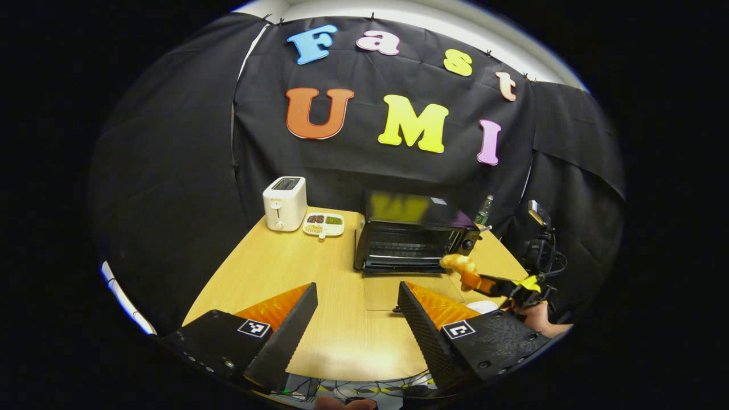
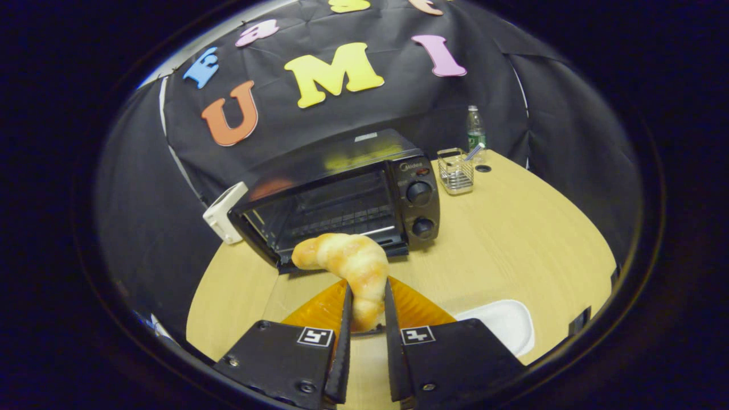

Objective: Open the electric oven with the left hand, put the food in, and close the electric oven.

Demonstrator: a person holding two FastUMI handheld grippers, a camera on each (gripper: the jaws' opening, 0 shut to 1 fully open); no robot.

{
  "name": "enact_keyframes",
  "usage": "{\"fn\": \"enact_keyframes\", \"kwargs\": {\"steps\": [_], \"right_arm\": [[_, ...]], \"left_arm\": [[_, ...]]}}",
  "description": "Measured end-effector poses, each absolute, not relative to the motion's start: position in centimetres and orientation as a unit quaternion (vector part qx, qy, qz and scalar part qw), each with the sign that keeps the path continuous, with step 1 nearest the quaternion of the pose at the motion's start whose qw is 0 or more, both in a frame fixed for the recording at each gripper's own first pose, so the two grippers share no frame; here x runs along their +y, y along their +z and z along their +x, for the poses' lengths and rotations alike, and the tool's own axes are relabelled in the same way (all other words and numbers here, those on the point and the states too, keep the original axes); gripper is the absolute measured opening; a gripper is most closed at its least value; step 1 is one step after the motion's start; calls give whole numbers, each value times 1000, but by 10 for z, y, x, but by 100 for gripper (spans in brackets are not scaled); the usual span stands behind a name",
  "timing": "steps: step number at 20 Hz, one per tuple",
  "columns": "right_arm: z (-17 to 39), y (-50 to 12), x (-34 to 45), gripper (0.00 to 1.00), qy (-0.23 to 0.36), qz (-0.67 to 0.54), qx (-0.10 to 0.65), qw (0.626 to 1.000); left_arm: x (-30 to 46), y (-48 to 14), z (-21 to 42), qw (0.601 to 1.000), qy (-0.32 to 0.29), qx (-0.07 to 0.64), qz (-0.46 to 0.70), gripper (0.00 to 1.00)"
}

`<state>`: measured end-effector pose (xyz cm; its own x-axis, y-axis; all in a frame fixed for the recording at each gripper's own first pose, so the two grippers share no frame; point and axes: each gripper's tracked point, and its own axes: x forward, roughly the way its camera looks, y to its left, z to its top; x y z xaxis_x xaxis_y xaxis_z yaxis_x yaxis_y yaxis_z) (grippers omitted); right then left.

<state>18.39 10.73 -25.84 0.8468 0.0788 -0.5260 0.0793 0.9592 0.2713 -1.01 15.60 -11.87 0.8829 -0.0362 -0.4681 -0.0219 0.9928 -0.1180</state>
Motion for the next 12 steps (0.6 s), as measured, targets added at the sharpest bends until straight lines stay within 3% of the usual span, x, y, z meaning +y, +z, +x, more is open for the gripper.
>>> {"fn": "enact_keyframes", "kwargs": {"steps": [12], "right_arm": [[332, -280, 146, 29, -51, 224, 213, 950]], "left_arm": [[223, -138, -48, 951, 47, 301, -42, 94]]}}
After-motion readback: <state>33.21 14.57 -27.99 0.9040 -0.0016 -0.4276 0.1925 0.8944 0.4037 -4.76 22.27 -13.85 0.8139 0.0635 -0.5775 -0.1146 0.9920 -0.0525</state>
